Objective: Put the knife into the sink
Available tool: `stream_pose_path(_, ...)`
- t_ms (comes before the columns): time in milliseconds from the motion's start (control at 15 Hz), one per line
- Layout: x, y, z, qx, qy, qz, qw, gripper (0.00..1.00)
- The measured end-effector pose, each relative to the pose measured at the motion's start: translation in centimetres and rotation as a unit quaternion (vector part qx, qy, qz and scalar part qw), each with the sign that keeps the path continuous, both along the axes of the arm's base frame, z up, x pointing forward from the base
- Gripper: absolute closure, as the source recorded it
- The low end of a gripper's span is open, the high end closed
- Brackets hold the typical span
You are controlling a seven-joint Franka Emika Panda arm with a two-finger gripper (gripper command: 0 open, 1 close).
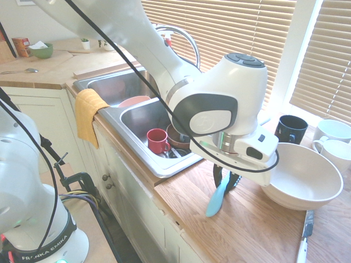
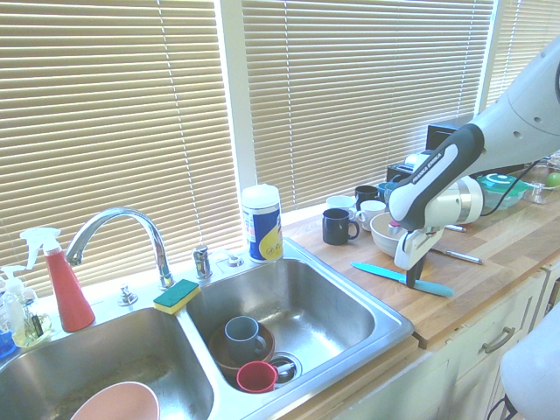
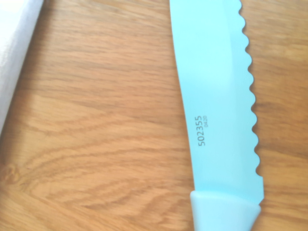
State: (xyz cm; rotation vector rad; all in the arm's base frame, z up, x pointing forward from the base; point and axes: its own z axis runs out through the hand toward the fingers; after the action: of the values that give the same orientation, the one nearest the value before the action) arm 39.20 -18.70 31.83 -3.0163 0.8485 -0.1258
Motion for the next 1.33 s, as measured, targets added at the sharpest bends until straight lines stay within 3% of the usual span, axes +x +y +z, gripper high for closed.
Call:
stream_pose_path(400, 0.7, 0.9, 5.5, 0.004, -0.03, -0.009, 0.999, 1.0)
stream_pose_path(867, 3.0, 10.0, 10.7, 0.005, -0.061, -0.008, 0.998, 1.0)
stream_pose_path(1067, 3.6, 17.1, 10.5, -0.002, -0.079, -0.049, 0.996, 1.0)
stream_pose_path(1333, 2.7, 26.3, 6.7, 0.003, -0.089, -0.1, 0.991, 1.0)
